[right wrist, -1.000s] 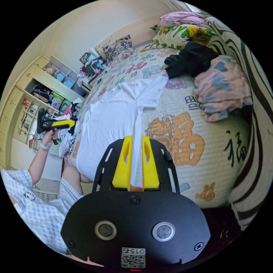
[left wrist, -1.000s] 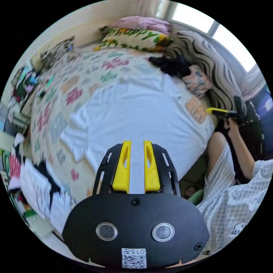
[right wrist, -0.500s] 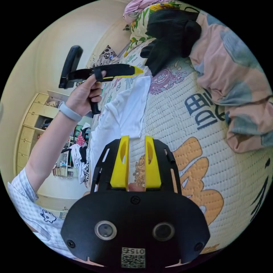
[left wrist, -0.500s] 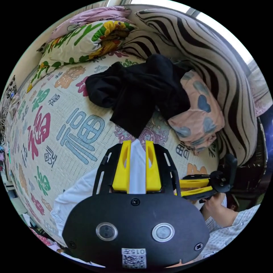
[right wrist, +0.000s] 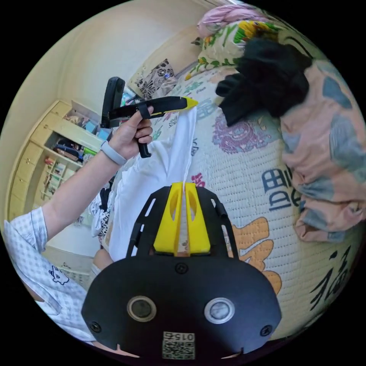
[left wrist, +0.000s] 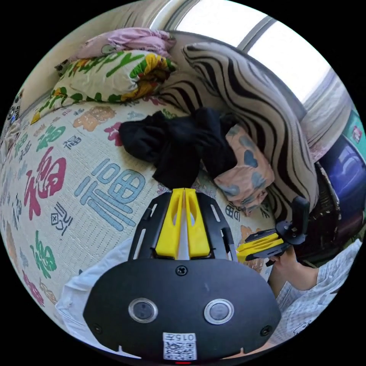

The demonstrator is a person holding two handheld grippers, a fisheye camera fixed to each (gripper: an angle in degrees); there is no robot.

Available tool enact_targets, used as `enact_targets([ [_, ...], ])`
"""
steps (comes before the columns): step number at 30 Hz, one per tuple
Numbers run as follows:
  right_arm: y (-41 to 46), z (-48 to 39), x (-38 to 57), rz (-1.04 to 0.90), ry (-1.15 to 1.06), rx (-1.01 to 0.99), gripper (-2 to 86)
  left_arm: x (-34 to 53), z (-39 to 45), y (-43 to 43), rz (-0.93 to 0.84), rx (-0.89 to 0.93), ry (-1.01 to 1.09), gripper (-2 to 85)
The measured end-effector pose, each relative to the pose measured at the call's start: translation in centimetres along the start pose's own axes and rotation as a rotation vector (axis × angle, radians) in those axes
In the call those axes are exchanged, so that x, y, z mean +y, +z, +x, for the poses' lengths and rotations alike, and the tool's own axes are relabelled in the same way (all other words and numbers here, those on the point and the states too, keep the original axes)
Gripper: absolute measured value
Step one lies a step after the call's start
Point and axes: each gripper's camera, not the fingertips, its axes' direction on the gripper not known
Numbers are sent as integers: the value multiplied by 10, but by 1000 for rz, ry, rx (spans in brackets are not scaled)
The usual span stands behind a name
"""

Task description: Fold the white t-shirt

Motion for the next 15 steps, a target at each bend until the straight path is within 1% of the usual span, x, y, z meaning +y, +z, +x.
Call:
enact_targets([
  [3, 11, -35, -7, -10, -133, 70, 3, 49, -34, -64, 132, 14, -41, -7],
  [4, 19, -51, -10, -26, -188, 95, 3, 60, -41, -75, 152, 12, -54, -7],
  [6, 35, -73, -13, -60, -265, 118, 3, 113, -68, -114, 218, 16, -115, -6],
  [8, 64, -98, -14, -128, -358, 125, 3, 154, -86, -131, 243, 13, -168, -5],
  [10, 89, -110, -12, -190, -402, 127, 4, 193, -101, -141, 250, 11, -224, -2],
  [13, 130, -116, -5, -284, -429, 139, 8, 253, -128, -148, 259, 44, -348, 15],
  [15, 153, -115, 0, -345, -429, 133, 12, 291, -143, -153, 244, 55, -436, 46],
])
